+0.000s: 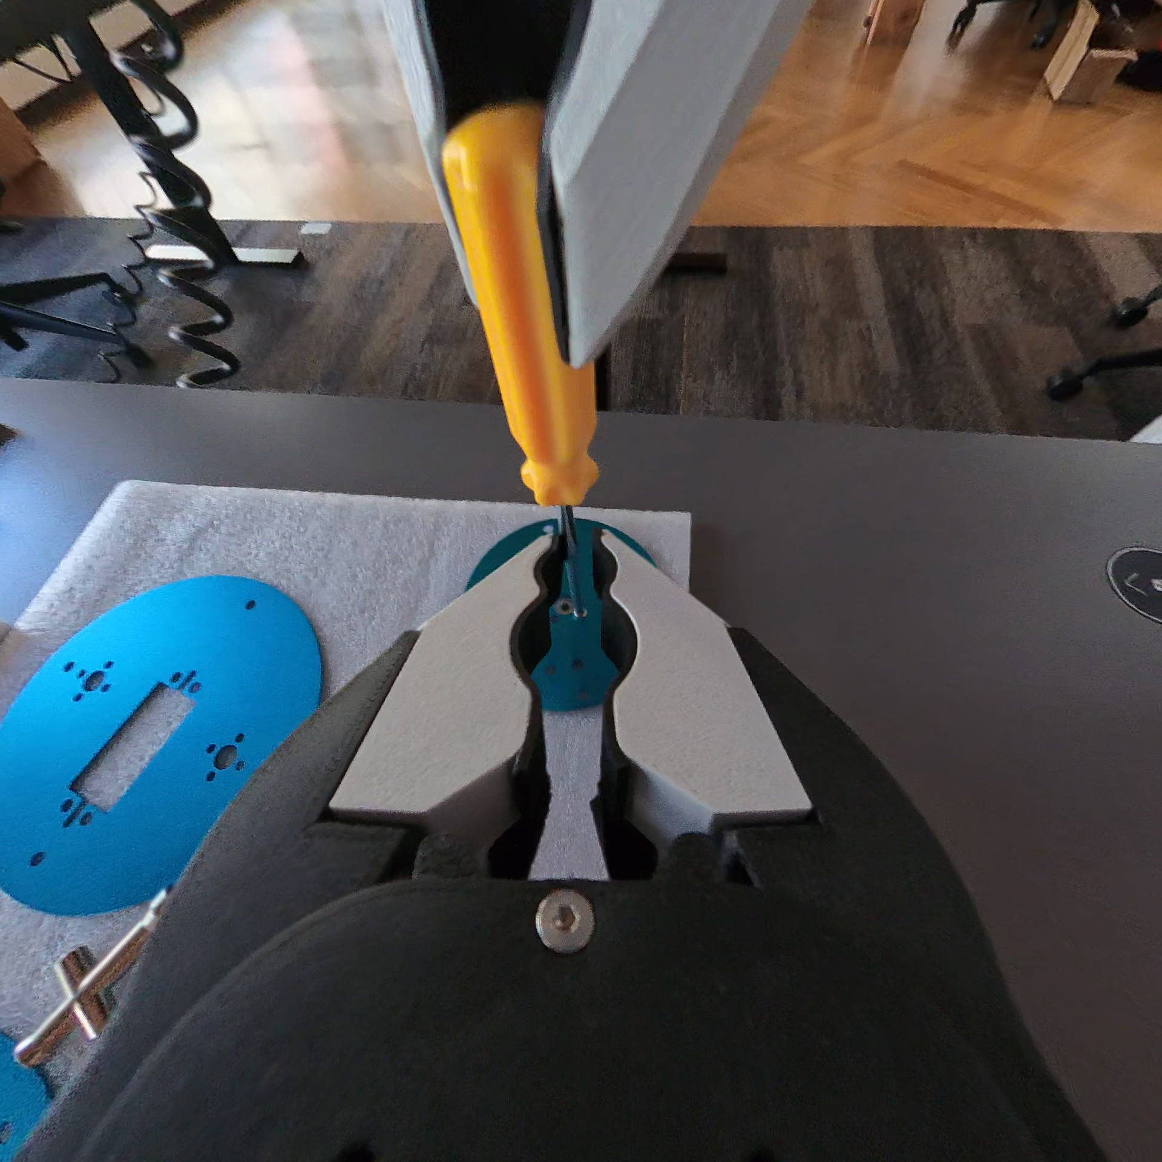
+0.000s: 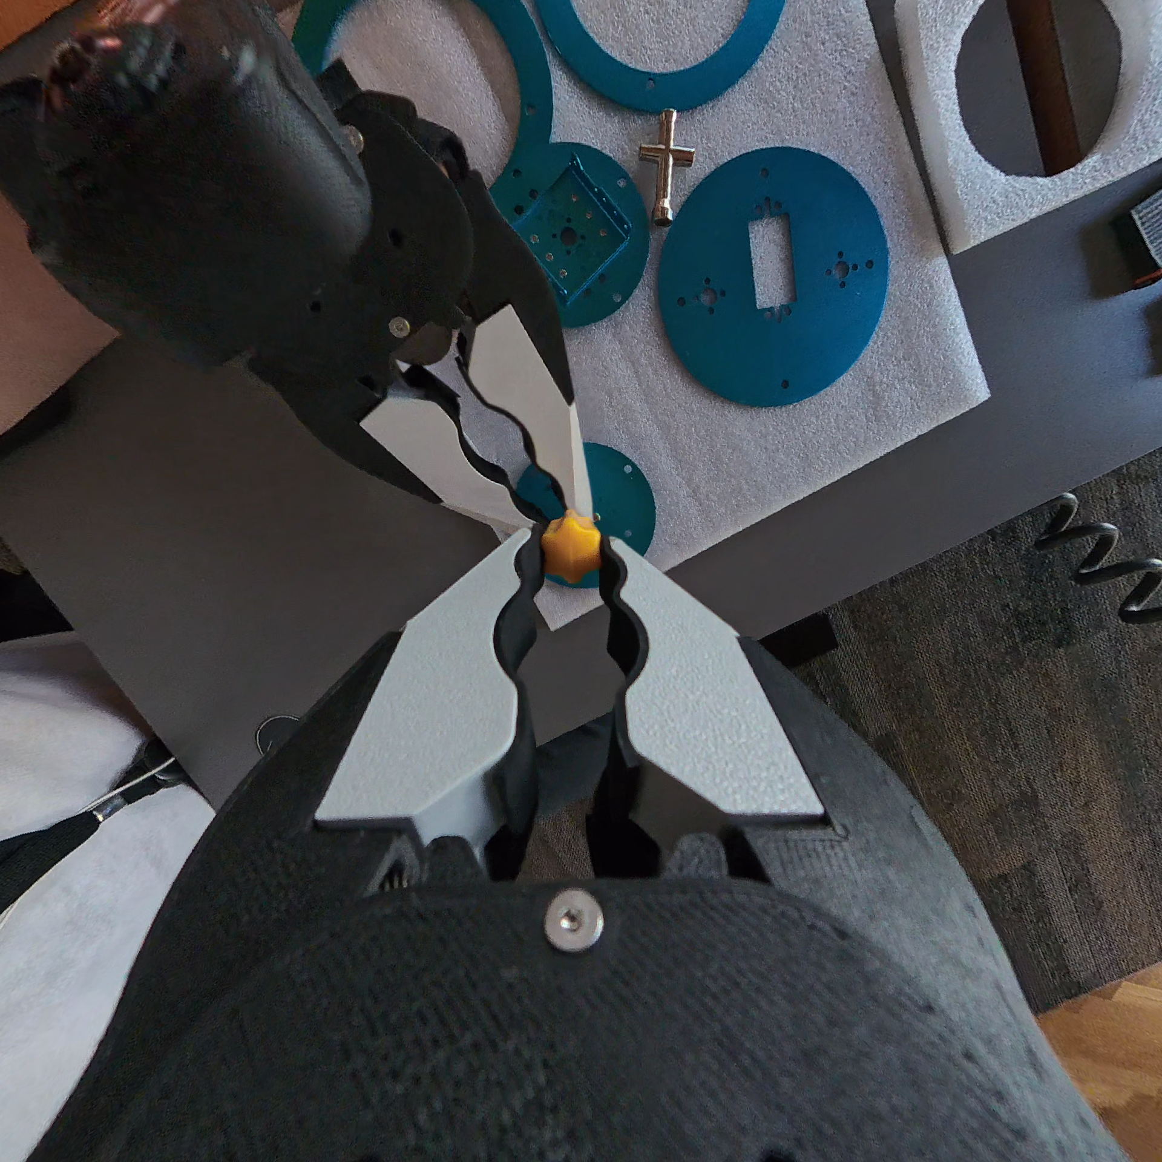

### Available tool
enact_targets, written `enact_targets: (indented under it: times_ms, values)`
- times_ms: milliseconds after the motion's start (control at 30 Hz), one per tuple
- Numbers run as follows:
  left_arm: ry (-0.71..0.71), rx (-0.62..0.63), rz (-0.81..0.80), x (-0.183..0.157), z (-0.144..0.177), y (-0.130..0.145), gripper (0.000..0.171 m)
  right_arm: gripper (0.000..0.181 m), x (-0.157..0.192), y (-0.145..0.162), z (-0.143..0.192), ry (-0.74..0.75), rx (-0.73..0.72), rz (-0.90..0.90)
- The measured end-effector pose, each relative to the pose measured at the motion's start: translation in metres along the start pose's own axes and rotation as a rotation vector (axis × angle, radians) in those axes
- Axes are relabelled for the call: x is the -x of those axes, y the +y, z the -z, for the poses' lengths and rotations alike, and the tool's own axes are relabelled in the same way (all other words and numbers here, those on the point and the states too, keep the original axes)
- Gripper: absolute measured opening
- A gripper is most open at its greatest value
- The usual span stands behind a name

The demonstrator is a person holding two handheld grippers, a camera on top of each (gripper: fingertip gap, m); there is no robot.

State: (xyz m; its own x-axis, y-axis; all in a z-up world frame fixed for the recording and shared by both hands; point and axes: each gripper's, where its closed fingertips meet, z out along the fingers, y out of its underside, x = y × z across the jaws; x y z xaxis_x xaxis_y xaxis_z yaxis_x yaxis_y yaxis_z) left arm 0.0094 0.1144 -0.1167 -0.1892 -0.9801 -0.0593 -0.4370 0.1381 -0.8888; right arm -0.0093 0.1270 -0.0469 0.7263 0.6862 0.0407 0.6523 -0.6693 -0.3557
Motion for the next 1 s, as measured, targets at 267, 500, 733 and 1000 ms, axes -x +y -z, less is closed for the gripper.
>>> enact_targets:
  times_ms: [267, 500, 733, 1000]
  values:
    - [0.002, -0.012, -0.031, 0.0, 0.0, -0.001, 0.003, 0.045, 0.012, -0.012, -0.012, -0.162, -0.268, 0.228]
    - [0.008, -0.019, -0.02, 0.0, 0.0, -0.001, 0.003, 0.019, 0.017, -0.018, -0.005, -0.378, -0.584, 0.227]
    - [0.009, 0.087, 0.008, 0.003, -0.001, 0.02, 0.009, 0.02, 0.015, -0.018, -0.006, -0.378, -0.633, 0.191]
    - [0.016, 0.215, 0.035, 0.002, -0.002, 0.046, 0.028, 0.02, 0.016, -0.019, -0.007, -0.354, -0.623, 0.212]
